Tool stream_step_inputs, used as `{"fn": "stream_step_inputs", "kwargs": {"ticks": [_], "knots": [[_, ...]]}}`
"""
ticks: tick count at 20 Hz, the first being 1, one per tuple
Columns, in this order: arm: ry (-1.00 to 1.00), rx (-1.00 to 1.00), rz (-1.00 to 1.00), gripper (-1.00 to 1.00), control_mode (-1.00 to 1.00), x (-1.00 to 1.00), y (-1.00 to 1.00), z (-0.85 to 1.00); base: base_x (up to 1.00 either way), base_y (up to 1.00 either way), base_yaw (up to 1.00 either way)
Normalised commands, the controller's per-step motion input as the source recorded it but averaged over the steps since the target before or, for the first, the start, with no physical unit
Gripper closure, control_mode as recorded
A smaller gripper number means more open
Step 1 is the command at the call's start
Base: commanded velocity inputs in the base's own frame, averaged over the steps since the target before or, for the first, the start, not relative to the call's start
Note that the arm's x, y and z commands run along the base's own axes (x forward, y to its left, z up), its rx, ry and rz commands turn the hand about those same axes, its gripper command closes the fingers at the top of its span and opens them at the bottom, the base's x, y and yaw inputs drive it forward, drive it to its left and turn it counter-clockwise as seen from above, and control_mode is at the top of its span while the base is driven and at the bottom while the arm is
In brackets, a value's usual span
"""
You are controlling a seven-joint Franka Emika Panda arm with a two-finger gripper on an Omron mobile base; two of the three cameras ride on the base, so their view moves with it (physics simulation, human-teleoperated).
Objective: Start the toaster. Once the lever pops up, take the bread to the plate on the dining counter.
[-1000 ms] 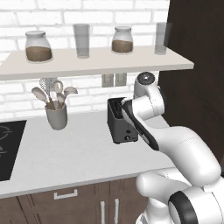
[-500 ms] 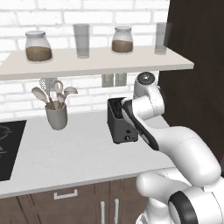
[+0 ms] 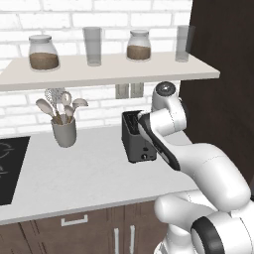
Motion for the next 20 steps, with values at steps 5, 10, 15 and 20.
{"fn": "stream_step_inputs", "kwargs": {"ticks": [5, 10, 15, 20], "knots": [[0.0, 0.0, 0.0, -1.0, -1.0, 0.0, 0.0, 0.0, 0.0, 0.0, 0.0], [0.0, 0.0, 0.0, -1.0, -1.0, 0.0, 0.0, 0.0, 0.0, 0.0, 0.0], [0.0, 0.0, 0.0, -1.0, -1.0, 0.0, 0.0, 0.0, 0.0, 0.0, 0.0], [0.0, 0.0, 0.0, -1.0, -1.0, 0.0, 0.0, 0.0, 0.0, 0.0, 0.0]]}}
